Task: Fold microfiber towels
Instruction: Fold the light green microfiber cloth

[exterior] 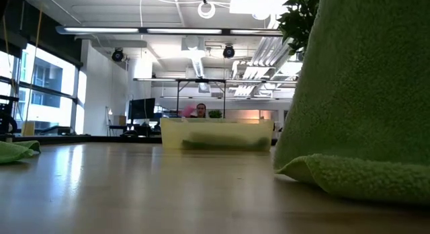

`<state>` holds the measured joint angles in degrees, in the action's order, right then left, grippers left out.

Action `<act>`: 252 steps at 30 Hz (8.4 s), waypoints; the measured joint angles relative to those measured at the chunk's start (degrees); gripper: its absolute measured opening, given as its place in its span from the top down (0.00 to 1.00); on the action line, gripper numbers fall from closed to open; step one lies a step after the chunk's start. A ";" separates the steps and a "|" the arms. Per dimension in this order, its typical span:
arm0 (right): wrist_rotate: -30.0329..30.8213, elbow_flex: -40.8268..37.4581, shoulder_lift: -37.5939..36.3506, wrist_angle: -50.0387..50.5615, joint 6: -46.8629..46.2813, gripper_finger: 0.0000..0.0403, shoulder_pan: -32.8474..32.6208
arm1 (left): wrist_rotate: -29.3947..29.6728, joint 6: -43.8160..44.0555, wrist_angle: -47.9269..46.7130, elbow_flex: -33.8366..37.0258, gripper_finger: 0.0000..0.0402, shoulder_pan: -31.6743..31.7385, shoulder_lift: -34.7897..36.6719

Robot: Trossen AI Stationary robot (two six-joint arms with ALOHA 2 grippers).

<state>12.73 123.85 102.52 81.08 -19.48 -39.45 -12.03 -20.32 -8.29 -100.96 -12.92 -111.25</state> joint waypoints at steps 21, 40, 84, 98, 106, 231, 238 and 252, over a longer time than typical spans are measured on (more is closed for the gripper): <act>0.82 0.11 0.00 -1.08 -5.28 1.00 0.07 | -10.25 0.23 -4.62 0.11 0.51 -2.73 -0.26; 8.79 0.09 -0.03 8.45 -6.65 1.00 1.12 | 1.59 2.73 -17.76 0.11 0.51 -3.12 -0.21; -6.84 -57.02 -17.64 -27.64 18.41 0.72 35.39 | 35.60 62.15 -47.14 0.06 0.51 -5.45 -0.19; -19.69 -63.30 -34.67 -20.28 21.51 0.51 34.55 | 25.53 49.63 -25.46 0.02 0.51 -2.43 -7.95; -19.65 -84.08 -41.54 -42.36 12.67 0.57 31.32 | 25.92 48.30 -21.82 0.06 0.51 -1.92 -16.08; -20.09 -94.81 -21.78 -85.27 -28.46 0.99 15.17 | 28.85 67.95 -61.09 -0.64 0.51 -12.85 5.56; -20.78 -91.17 -29.25 -79.49 -42.28 1.00 17.70 | 30.17 63.59 -60.81 -0.64 0.51 -10.74 5.55; -14.94 -67.50 -27.60 -37.04 -40.63 1.00 27.38 | 34.28 57.41 -43.09 11.32 0.51 -7.70 5.14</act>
<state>-2.21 56.36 74.93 44.05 -60.12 -12.06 22.25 37.08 -51.38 -89.64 -20.62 -106.10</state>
